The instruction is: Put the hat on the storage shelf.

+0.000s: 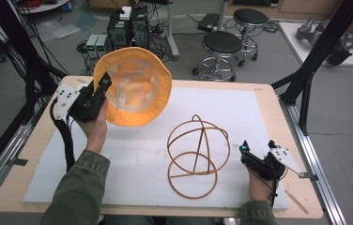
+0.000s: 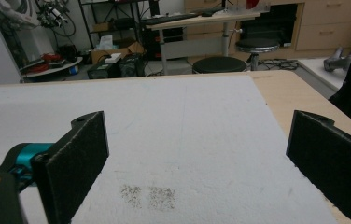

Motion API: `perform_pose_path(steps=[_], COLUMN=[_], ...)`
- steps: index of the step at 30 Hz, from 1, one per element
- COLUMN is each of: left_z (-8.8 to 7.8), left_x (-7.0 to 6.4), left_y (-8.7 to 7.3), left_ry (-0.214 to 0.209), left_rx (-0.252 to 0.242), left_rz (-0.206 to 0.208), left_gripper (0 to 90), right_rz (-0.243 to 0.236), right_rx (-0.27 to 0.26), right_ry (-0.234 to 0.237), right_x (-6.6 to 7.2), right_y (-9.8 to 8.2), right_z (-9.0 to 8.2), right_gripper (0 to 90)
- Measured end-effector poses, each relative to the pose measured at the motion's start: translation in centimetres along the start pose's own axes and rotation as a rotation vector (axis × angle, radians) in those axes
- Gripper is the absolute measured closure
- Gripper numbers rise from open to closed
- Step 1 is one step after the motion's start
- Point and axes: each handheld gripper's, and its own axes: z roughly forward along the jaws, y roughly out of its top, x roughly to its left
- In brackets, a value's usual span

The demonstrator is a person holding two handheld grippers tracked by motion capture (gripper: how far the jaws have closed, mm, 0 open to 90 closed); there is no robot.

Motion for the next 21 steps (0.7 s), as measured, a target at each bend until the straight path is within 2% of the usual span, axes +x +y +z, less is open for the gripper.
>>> perform_pose_path(steps=[10, 21], left_z=[2.1, 3.4], left_x=[-2.2, -4.8], left_y=[1.5, 2.8], left_ry=[-0.025, -0.066], left_rx=[-0.017, -0.038], left_rz=[0.022, 0.037], left_gripper=[86.2, 86.1], right_rz=[0.011, 0.019], right_rx=[-0.004, -0.012], right_ry=[0.003, 0.003], right_x=[-0.2, -0.4], right_y=[0.0, 0.1], right_z=[0.0, -0.1], right_gripper=[4.4, 4.4])
